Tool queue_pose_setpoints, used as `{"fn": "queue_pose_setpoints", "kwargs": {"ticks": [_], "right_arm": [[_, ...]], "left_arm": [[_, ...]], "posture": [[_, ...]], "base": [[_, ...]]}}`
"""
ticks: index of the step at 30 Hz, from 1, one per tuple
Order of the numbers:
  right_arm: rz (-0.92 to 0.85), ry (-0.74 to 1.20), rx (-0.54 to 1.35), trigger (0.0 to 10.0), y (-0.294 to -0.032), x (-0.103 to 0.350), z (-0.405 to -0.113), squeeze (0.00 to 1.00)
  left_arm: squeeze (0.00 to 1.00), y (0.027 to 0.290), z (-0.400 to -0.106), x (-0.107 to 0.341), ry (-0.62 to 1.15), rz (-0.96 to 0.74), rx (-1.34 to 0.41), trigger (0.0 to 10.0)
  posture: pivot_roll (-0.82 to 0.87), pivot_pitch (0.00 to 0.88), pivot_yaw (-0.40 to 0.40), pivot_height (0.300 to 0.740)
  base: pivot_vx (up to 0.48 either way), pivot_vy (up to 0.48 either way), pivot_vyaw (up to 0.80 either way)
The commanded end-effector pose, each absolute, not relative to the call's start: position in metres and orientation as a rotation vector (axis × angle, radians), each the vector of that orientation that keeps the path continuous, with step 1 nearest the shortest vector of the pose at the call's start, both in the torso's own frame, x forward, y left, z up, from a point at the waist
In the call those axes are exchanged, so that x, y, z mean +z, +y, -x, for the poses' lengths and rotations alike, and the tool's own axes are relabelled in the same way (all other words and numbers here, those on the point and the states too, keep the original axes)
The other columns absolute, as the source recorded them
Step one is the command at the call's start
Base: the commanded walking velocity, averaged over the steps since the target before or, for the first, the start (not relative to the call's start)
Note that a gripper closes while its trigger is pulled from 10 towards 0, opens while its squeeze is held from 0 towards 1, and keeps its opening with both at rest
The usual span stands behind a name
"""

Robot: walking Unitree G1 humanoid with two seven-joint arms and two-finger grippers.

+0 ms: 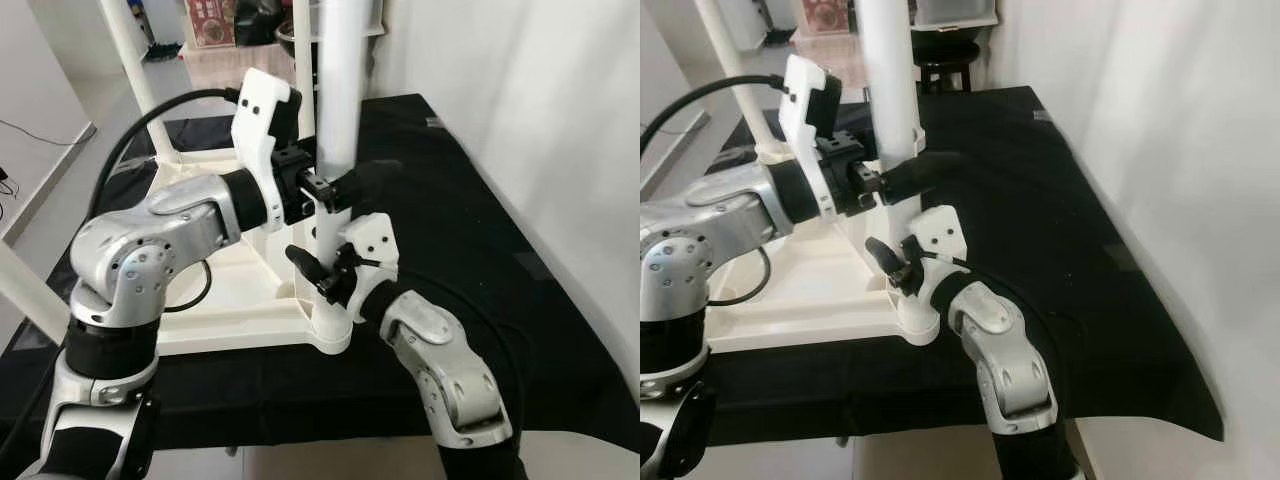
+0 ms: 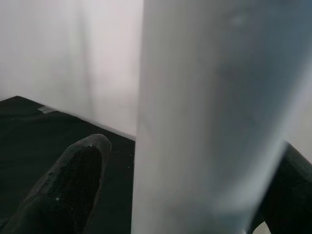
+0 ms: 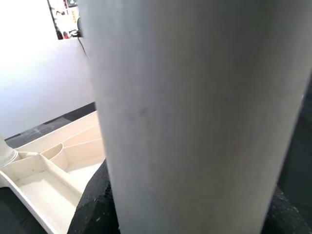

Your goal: Building children table

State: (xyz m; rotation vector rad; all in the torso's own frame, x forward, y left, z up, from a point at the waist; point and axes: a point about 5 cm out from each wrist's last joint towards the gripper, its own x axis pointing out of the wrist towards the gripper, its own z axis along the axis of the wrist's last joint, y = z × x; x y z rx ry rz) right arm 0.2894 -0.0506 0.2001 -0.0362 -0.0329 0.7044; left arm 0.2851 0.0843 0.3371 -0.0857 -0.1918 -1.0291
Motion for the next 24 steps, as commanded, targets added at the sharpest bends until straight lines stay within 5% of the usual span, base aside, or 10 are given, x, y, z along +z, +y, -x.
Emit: {"fn": "queue_pose_setpoints", "kwargs": {"ticks": [1,12,13,14,24], "right_arm": [[0.011,0.201,0.662,0.0,-0.055,0.159,-0.293,0.0],[0.015,0.22,0.599,0.0,-0.053,0.166,-0.284,0.0],[0.016,0.222,0.595,0.0,-0.052,0.167,-0.283,0.0],[0.016,0.223,0.594,0.0,-0.051,0.167,-0.282,0.0],[0.025,0.216,0.581,0.0,-0.052,0.17,-0.284,0.0]], "left_arm": [[0.0,0.085,-0.286,0.339,-0.19,0.08,-1.027,10.0],[0.0,0.088,-0.286,0.338,-0.191,0.091,-1.028,10.0],[0.0,0.087,-0.285,0.338,-0.191,0.094,-1.038,1.7],[0.0,0.087,-0.284,0.338,-0.186,0.088,-1.051,0.0],[0.0,0.087,-0.283,0.338,-0.184,0.073,-1.054,0.0]], "posture": [[-0.04,0.11,0.067,0.74],[-0.04,0.109,0.066,0.74],[-0.04,0.109,0.067,0.74],[-0.04,0.11,0.067,0.74],[-0.04,0.107,0.068,0.74]], "base": [[0.0,0.0,0.0],[0.0,0.0,0.0],[0.0,0.0,0.0],[0.0,0.0,0.0],[0.0,0.0,0.0]]}}
